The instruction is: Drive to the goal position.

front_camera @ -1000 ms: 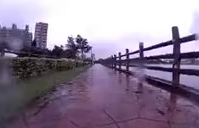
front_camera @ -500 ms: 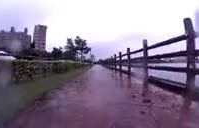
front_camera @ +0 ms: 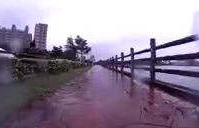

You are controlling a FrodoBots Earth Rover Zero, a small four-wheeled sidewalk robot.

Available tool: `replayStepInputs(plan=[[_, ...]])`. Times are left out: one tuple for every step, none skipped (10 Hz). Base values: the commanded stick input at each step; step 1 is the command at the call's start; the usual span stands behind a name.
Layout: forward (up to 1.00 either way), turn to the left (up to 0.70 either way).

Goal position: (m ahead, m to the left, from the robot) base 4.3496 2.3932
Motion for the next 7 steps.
replayStepInputs(plan=[[1.00, 0.00], [1.00, 0.00], [1.00, 0.00], [1.00, 0.00], [1.00, 0.00], [1.00, 0.00], [1.00, 0.00]])
